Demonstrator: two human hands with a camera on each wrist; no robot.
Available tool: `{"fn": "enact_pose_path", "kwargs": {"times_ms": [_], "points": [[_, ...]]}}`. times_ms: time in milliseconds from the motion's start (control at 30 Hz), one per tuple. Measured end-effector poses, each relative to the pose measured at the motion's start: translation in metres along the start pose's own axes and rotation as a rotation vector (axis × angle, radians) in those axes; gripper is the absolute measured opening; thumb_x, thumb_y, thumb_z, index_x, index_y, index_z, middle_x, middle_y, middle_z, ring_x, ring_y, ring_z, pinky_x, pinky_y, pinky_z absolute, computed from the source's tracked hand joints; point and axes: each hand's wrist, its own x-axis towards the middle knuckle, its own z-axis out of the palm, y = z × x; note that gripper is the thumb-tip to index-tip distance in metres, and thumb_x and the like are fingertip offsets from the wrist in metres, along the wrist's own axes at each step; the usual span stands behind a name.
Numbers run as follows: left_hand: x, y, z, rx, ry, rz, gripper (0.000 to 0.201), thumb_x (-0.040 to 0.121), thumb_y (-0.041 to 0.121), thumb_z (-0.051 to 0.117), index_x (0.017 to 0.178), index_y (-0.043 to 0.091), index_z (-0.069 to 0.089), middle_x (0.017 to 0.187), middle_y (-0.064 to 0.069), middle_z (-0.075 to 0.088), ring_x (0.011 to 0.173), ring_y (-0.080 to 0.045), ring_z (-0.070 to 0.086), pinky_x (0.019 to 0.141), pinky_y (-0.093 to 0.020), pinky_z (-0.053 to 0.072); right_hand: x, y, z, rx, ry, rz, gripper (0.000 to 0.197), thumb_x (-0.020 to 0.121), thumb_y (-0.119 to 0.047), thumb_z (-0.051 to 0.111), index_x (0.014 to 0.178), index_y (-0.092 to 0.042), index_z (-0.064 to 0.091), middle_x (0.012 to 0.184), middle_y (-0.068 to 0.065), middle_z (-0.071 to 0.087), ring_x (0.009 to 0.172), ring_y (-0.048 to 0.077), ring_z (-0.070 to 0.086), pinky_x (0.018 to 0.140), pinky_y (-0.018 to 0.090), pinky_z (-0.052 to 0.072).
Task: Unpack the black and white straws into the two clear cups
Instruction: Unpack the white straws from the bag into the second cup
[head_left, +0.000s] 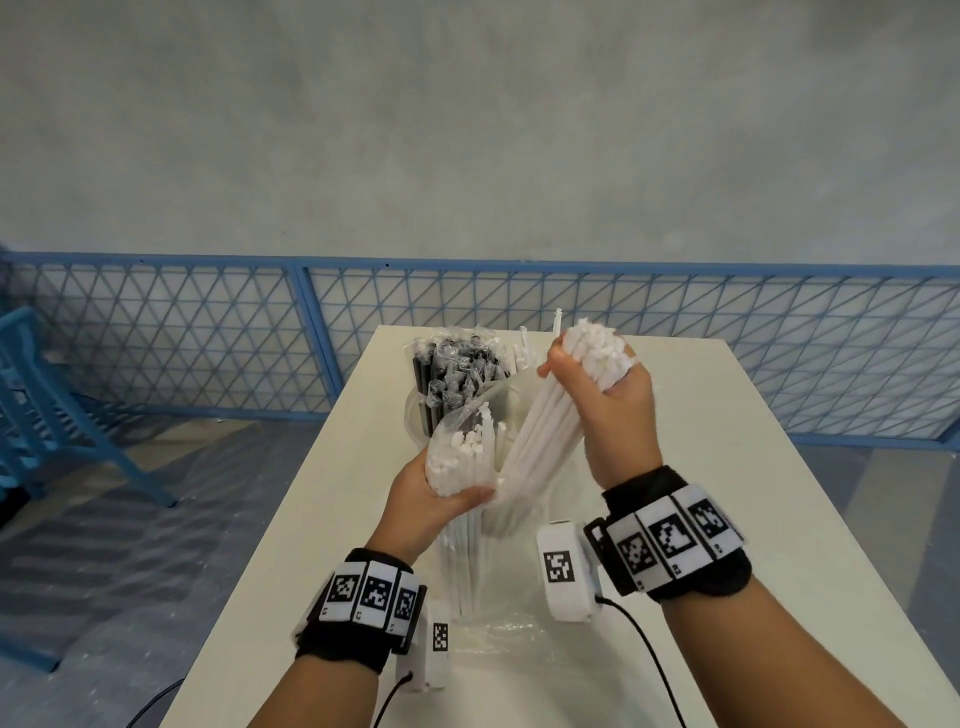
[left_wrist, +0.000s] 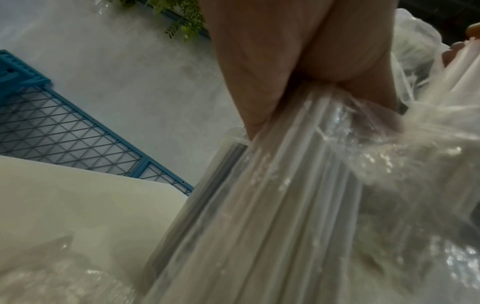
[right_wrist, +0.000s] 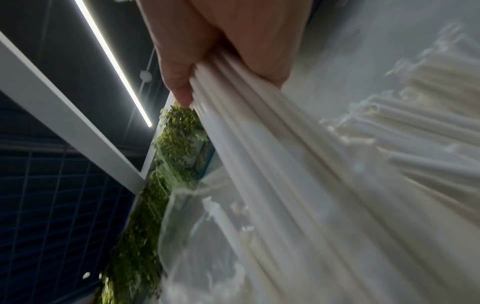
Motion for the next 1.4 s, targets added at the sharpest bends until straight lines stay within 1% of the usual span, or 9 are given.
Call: {"fn": "enact_pose_path", "kwargs": {"times_ms": [133,300,433,567,833,1167,1233,1333,1400], "points": [[0.002,0.000,0.004,-0.001,0.029,0.009,0.048,0.063,0.008,0.083,0.102,0.025,0.061,0.096,0.007,0.071,0.093,-0.007,0.067,0.081,-0.021,0.053,0.000,0.003,-0.009,0.127,0.033,0.071,0.012,0.079,-0.009,0.068,0.090,-0.011,0.063,0.069,-0.008,0.070,0.076,0.010,0.065,0.073,0.022,0.052],[0.003,0.000,0.011,-0.027,0.028,0.014,0.052,0.062,0.009,0.083,0.105,0.027,0.061,0.103,0.005,0.071,0.098,-0.009,0.067,0.085,-0.027,0.053,-0.031,0.031,-0.011,-0.090,-0.112,0.236,0.027,0.071,-0.009,0.075,0.090,-0.025,0.064,0.083,-0.006,0.071,0.083,0.004,0.068,0.070,0.018,0.054],[0.002,0.001,0.012,-0.034,0.020,0.001,0.061,0.053,0.022,0.084,0.109,0.021,0.061,0.104,0.001,0.071,0.101,-0.015,0.067,0.087,-0.030,0.053,-0.030,0.031,-0.007,-0.057,0.046,0.258,0.019,0.076,-0.007,0.072,0.090,-0.018,0.065,0.086,0.000,0.070,0.084,0.011,0.068,0.073,0.026,0.055],[0.003,0.000,0.005,-0.003,0.051,-0.025,0.057,0.058,0.015,0.085,0.111,0.013,0.062,0.102,-0.001,0.071,0.101,-0.019,0.066,0.088,-0.031,0.052,-0.007,0.014,-0.006,0.106,0.199,0.247,0.012,0.078,-0.003,0.068,0.086,-0.011,0.064,0.084,0.007,0.065,0.084,0.022,0.064,0.077,0.034,0.054],[0.002,0.001,0.003,-0.030,0.113,-0.017,0.040,0.067,0.005,0.081,0.096,0.025,0.061,0.097,0.001,0.069,0.095,-0.018,0.065,0.087,-0.034,0.051,0.022,-0.001,-0.024,0.335,0.427,0.360,0.011,0.078,-0.003,0.068,0.077,-0.011,0.059,0.075,0.005,0.068,0.074,0.016,0.065,0.073,0.032,0.052],[0.006,0.001,0.005,-0.059,0.157,-0.017,0.037,0.069,0.003,0.079,0.092,0.026,0.061,0.091,0.004,0.068,0.086,-0.010,0.065,0.081,-0.029,0.052,0.047,-0.029,-0.046,0.292,0.573,0.093,0.015,0.074,-0.001,0.068,0.083,-0.008,0.058,0.080,0.008,0.063,0.070,0.016,0.062,0.064,0.026,0.051],[0.005,0.002,0.006,-0.060,0.147,-0.018,0.037,0.069,0.004,0.080,0.096,0.021,0.061,0.092,0.003,0.069,0.088,-0.012,0.065,0.081,-0.029,0.052,0.047,-0.028,-0.042,0.198,0.537,0.043,0.029,0.071,-0.005,0.071,0.098,-0.001,0.059,0.087,0.008,0.063,0.078,0.018,0.062,0.068,0.027,0.052],[0.005,0.003,0.006,-0.063,0.140,-0.024,0.042,0.069,0.004,0.080,0.104,0.015,0.061,0.094,0.002,0.069,0.090,-0.014,0.065,0.083,-0.031,0.051,0.042,-0.023,-0.034,-0.019,0.426,0.006,0.025,0.075,-0.013,0.073,0.095,-0.015,0.058,0.088,-0.001,0.063,0.084,0.013,0.063,0.073,0.024,0.054],[0.005,0.003,0.006,-0.060,0.139,-0.026,0.042,0.069,0.004,0.080,0.105,0.014,0.061,0.095,0.002,0.069,0.091,-0.014,0.065,0.083,-0.031,0.051,0.038,-0.016,-0.029,-0.152,0.315,-0.032,0.026,0.077,-0.016,0.072,0.098,-0.012,0.058,0.086,-0.003,0.061,0.085,0.012,0.063,0.073,0.023,0.054]]}}
